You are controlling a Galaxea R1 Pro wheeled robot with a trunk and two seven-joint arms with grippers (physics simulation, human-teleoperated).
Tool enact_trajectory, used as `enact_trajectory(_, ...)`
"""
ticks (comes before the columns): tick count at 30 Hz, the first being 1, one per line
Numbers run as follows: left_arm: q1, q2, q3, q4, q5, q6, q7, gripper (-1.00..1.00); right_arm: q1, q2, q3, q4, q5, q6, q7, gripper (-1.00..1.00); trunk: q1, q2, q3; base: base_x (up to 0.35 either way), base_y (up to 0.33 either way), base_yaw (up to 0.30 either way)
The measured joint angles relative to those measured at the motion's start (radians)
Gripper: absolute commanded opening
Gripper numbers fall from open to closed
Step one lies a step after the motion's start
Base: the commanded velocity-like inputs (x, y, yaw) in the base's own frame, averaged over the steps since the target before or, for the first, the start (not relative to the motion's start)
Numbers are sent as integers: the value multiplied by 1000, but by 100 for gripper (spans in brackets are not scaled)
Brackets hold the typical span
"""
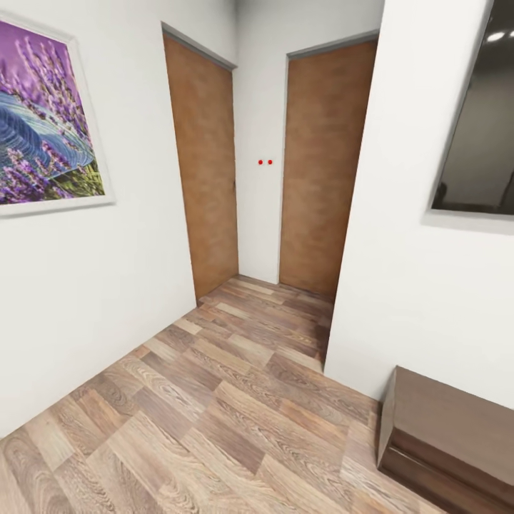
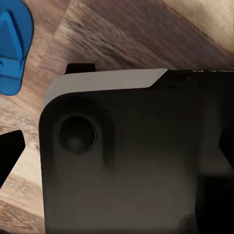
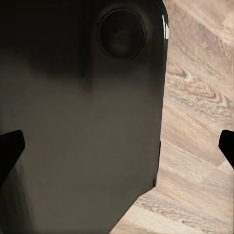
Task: In the bedroom, move the book from the bed onto either nightstand, and place the two sandals side by side next to the bed.
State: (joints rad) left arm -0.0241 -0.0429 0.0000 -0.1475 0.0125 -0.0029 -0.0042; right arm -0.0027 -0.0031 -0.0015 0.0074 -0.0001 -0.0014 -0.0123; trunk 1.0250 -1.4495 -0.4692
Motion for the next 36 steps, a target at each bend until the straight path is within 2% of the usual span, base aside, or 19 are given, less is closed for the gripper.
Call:
enact_trajectory(12, 0, 0, 0, 0, 0, 0, 0, 100, 1, 0, 0, 0, 0, 0, 0, 100, 0, 0, 0, 0, 0, 241)
enact_trajectory(31, -1, 0, 0, 0, 0, 0, 0, 100, 1, 0, 0, 0, 0, -2, 1, 100, 0, 0, 0, 0, 0, 15)
enact_trajectory(36, -1, 1, 0, -28, 0, 1, -1, 100, 1, 0, 0, -2, 0, -4, 1, 100, 0, 0, 0, 0, 0, 0)
